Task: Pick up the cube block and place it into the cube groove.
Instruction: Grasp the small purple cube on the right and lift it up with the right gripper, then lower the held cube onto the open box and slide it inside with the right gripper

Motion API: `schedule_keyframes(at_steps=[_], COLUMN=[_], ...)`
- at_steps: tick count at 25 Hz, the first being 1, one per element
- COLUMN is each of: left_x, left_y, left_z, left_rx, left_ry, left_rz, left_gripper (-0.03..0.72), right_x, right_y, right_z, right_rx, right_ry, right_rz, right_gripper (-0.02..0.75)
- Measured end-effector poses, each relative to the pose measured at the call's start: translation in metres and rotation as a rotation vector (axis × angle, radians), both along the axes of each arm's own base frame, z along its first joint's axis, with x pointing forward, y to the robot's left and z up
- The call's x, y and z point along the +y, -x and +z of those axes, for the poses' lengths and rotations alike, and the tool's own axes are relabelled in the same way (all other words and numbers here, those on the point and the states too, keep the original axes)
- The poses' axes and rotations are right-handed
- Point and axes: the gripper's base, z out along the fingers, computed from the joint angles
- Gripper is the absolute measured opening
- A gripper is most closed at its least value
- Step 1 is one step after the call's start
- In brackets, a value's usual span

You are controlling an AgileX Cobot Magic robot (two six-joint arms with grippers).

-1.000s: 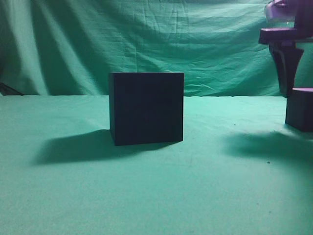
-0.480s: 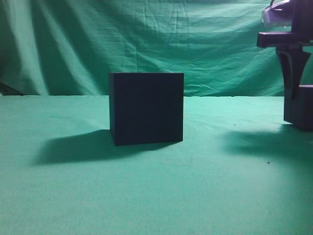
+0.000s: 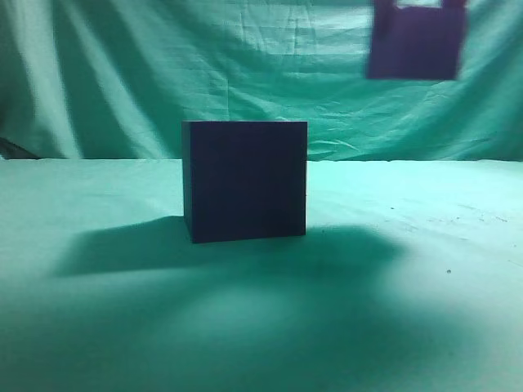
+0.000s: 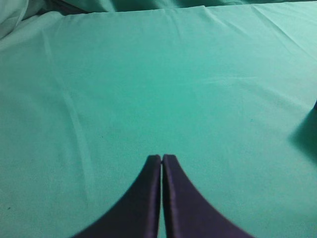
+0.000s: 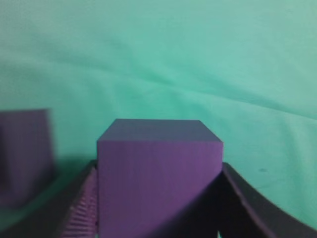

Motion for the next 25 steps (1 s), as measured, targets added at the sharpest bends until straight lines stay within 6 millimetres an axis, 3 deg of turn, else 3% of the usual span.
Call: schedule_keyframes(at_steps=[4, 7, 10, 25], left_x=[0.0, 0.0, 0.0, 0.0], left_y=[0.0, 0.0, 0.0, 0.0], left_z=[0.0, 0.0, 0.0, 0.0], left_rx=[0.0, 0.0, 0.0, 0.0], left_ry=[0.0, 0.0, 0.0, 0.0], left_rz=[0.0, 0.0, 0.0, 0.0], left_gripper=[0.0, 0.0, 0.0, 0.0], right_x=[0.064, 0.096, 0.115, 0.132], right_y=[0.036, 0.054, 0.061, 0.043], right_z=[0.015, 0.02, 0.016, -0.028], right_rx=[-0.018, -0.071, -0.097, -0.057], right_ry=[-0.039, -0.099, -0.139, -0.072], right_rz=[0.189, 0.263, 0.284, 0.215], right_gripper=[0.414, 0.414, 0.414, 0.414])
